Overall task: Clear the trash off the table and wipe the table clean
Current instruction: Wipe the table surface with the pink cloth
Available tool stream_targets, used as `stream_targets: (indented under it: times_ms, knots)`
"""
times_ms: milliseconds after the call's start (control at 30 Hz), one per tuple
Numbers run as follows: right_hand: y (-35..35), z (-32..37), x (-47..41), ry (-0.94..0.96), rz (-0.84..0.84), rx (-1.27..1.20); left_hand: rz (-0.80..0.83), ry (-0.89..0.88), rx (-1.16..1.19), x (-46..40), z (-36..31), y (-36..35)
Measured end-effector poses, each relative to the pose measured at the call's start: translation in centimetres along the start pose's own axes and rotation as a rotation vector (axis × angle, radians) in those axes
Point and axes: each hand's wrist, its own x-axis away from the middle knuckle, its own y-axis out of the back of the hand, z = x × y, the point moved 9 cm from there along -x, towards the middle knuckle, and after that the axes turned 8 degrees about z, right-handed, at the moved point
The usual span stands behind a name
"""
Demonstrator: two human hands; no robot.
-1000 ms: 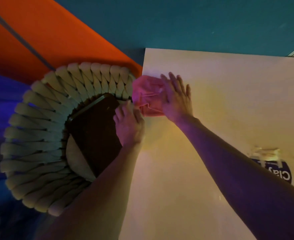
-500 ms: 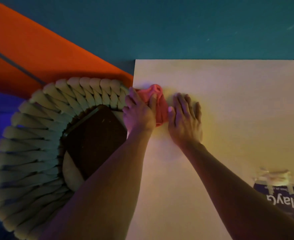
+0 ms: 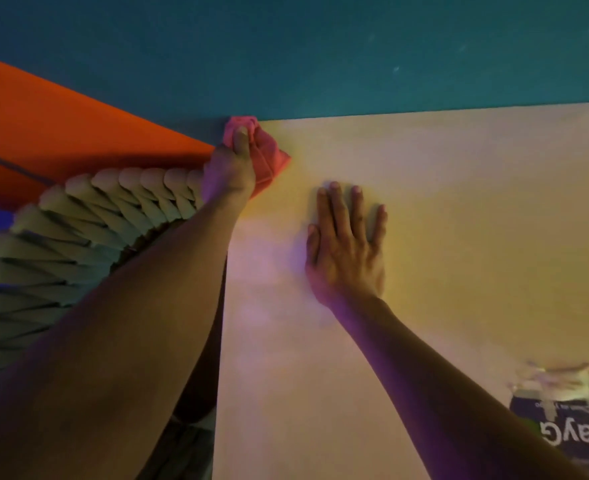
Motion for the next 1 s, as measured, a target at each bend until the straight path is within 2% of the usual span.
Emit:
stream_targets:
  times_ms: [67, 100, 200, 267, 333, 533, 667, 800, 1000]
  knots:
    - [0.0, -0.1, 0.0, 0.002, 0.003, -0.002, -0.103, -0.037, -0.22, -0.4, 0.1, 1.3]
    - [0.0, 0.0, 0.2, 0.004, 0.008, -0.002, -0.092, -0.037, -0.24, -0.4, 0.5, 1.7]
    - [0.0, -0.1, 0.3, 0.002, 0.006, 0.006, -0.035, -0.049, -0.178, -0.7, 2.4, 1.2]
    - [0.0, 0.0, 0.3, 0.009, 0.0, 0.008, 0.058, -0.031, 0.005, 0.7, 4.7, 0.2]
    - [0.0, 0.1, 0.3, 0.01, -0.009, 0.015, 0.063, -0.004, 0.103, 3.1, 7.0, 0.4]
    - [0.3, 0.4, 0.6, 0.027, 0.002, 0.035, -0.03, -0.065, -0.136, 11.7, 12.1, 2.5]
    - [0.5, 0.3, 0.6, 0.03, 0.035, -0.001, 0.002, -0.042, -0.022, 18.2, 16.4, 3.2]
    - [1.1, 0.2, 1.7, 0.117, 0.049, -0.106, 0.041, -0.02, 0.003, 24.3, 20.6, 3.5]
    - [-0.5, 1.7, 9.2, 0.132, 0.051, -0.092, 0.05, -0.004, -0.05, 32.1, 25.0, 4.7]
